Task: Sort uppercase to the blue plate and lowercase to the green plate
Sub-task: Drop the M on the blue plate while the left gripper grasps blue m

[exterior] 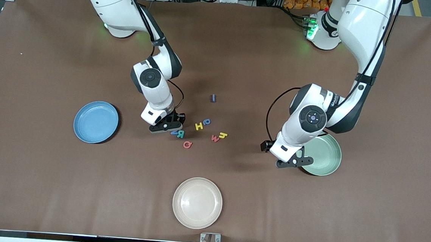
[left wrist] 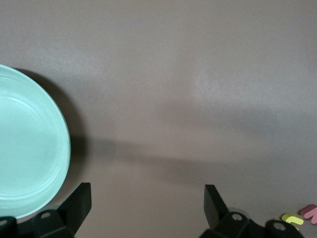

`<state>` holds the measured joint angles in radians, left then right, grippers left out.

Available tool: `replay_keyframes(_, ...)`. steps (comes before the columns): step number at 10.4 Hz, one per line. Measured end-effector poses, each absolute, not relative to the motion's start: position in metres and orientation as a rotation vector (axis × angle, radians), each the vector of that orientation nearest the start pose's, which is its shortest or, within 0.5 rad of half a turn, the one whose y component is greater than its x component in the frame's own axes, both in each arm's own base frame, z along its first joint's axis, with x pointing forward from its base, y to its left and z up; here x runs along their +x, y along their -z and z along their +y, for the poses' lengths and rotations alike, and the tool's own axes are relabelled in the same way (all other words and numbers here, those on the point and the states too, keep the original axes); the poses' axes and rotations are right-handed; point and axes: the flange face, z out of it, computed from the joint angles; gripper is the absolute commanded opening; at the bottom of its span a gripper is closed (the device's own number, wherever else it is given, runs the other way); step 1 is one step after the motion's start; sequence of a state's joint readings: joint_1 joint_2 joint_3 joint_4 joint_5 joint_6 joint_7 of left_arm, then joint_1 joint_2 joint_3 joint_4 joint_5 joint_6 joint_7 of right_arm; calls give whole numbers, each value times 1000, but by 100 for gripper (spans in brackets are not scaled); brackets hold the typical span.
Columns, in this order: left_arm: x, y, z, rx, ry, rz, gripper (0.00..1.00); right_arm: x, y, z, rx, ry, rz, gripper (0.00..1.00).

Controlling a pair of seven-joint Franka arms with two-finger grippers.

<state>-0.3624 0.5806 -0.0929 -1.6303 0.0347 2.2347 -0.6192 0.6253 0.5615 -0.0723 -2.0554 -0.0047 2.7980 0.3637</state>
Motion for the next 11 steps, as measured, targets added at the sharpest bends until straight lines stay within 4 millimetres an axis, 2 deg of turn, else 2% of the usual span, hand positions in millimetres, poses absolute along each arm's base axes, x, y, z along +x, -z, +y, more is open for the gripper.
replay_keyframes(3, 621, -288, -294, -3163, 15, -250, 100, 517, -177, 320, -3067, 280, -321, 28)
replay_keyframes(5, 609, -278, -294, -3149, -25, -237, 100, 517, -177, 320, -3068, 279, -321, 28)
replay_keyframes(9, 578, -295, -306, -3141, -31, -228, 100, 525, -183, 322, -3104, 221, -340, 27)
replay_keyframes(11, 565, -295, -315, -3136, -40, -226, 100, 533, -190, 321, -3128, 200, -357, 27)
